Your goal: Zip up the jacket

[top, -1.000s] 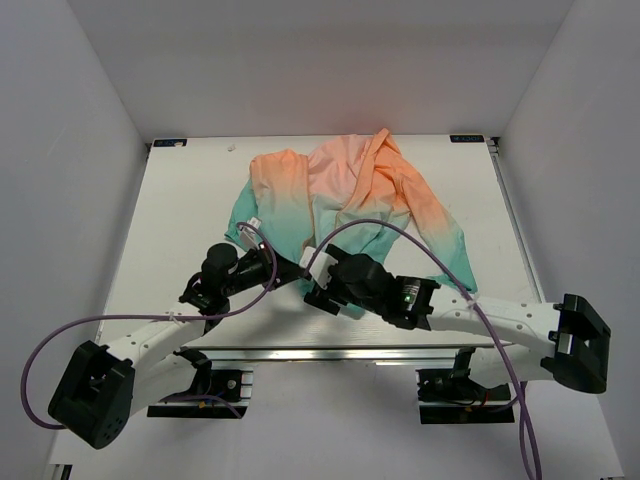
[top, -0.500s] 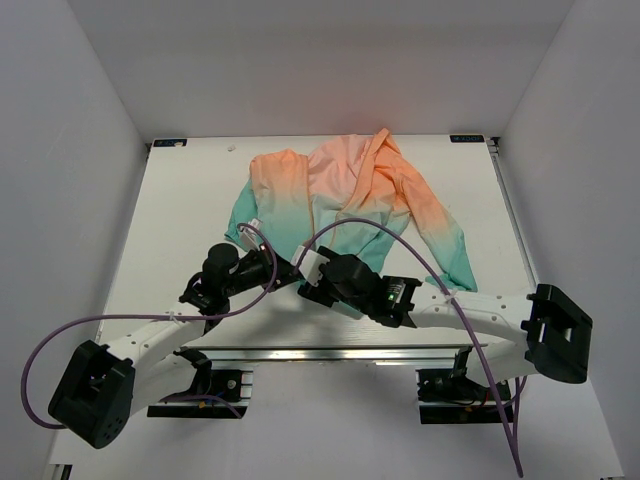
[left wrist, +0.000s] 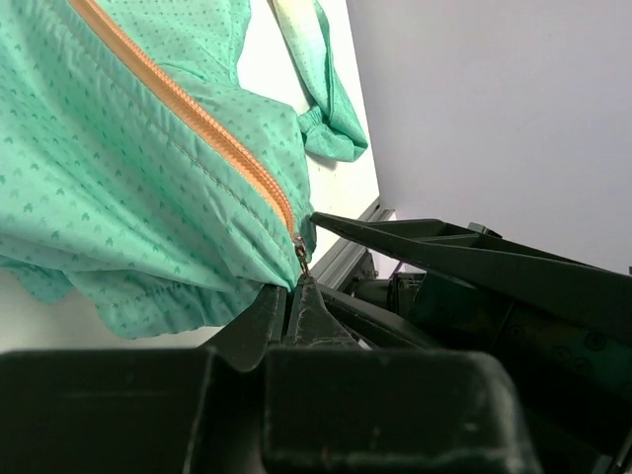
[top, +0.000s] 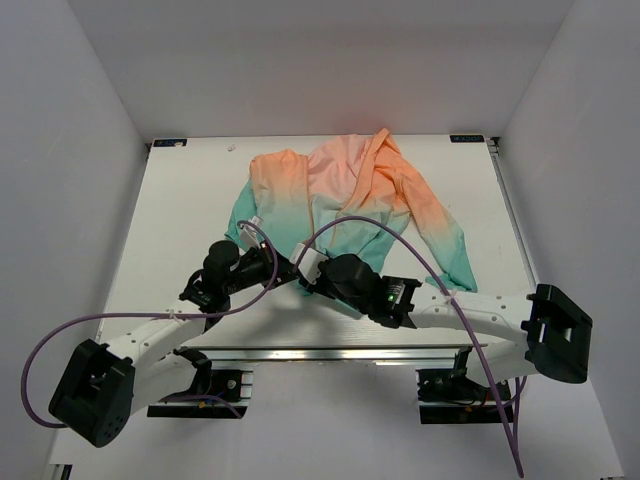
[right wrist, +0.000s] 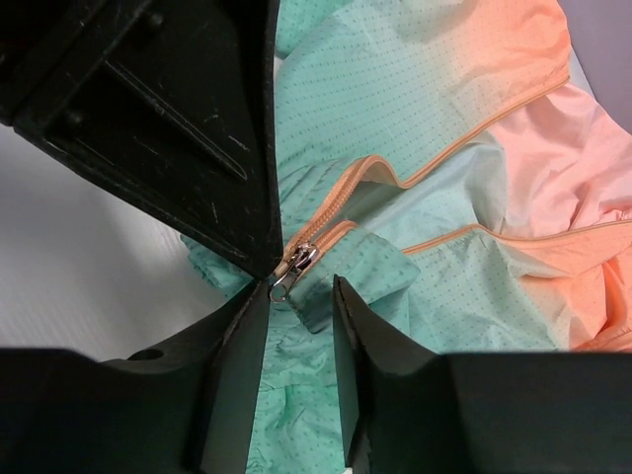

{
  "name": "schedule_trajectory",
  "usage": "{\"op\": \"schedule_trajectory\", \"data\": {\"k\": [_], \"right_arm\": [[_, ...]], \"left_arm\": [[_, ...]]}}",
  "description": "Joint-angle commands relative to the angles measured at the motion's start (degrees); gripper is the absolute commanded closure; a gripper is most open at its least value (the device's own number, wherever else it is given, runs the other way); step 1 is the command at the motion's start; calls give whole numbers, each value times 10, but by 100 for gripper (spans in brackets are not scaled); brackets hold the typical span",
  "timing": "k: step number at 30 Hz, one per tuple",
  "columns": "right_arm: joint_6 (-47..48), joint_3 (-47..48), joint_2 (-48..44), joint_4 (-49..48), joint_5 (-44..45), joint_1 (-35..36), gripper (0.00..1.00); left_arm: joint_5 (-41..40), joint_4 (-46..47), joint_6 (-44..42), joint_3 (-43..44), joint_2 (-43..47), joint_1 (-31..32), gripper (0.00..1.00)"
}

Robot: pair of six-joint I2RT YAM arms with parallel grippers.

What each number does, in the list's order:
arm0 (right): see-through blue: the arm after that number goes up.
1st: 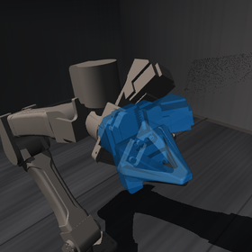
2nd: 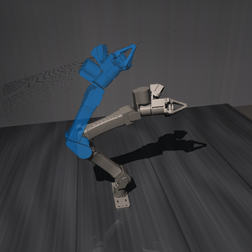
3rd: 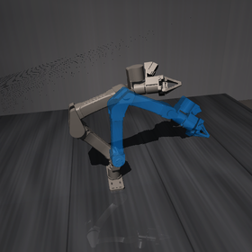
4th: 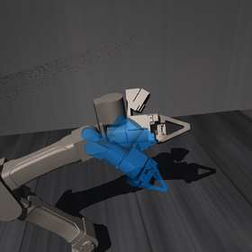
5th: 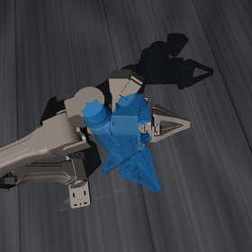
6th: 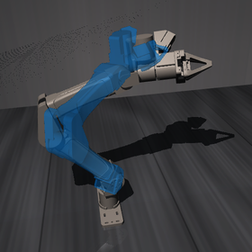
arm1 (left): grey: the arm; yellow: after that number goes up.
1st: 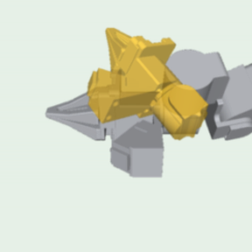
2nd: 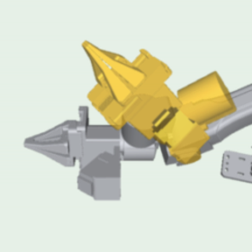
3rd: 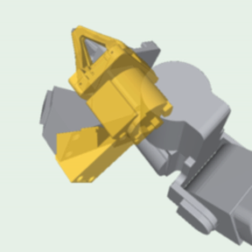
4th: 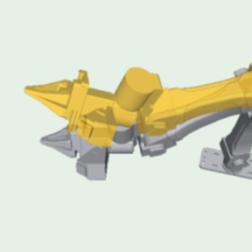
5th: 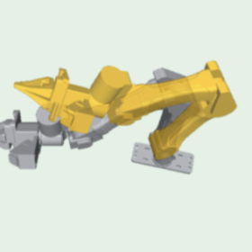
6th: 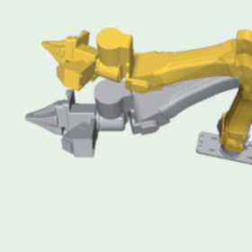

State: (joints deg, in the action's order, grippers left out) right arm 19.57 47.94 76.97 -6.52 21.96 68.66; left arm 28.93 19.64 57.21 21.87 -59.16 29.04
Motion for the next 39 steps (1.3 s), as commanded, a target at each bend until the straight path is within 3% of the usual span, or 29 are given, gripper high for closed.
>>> {"op": "schedule_trajectory", "data": {"k": [1, 6, 10, 19, 28, 30, 32, 33, 39], "right_arm": [[4, 14, -3, -41, 17, 2, 63], [-2, 15, -13, -30, 7, 2, 69], [-4, 15, -12, -24, 8, 2, 86], [-11, 16, -3, -31, 23, 2, 92], [-16, 21, 13, -34, 30, 2, 82], [-16, 21, 14, -35, 33, 2, 85], [-17, 18, 13, -45, 40, 2, 98], [-21, 15, 13, -51, 46, 2, 100], [-29, 24, 9, -87, 123, 2, 100]], "left_arm": [[3, -14, -13, 17, 3, 1, 100], [-5, -28, -25, 21, 3, 1, 100], [-5, -36, -34, 27, 2, 1, 100], [0, -50, -49, 37, 0, 2, 100], [4, -63, -64, 49, -2, 11, 100], [4, -64, -65, 51, -3, 12, 100], [4, -68, -66, 52, -6, 13, 100], [3, -69, -66, 53, -7, 14, 100], [-1, -111, -72, 60, -22, 18, 100]]}}
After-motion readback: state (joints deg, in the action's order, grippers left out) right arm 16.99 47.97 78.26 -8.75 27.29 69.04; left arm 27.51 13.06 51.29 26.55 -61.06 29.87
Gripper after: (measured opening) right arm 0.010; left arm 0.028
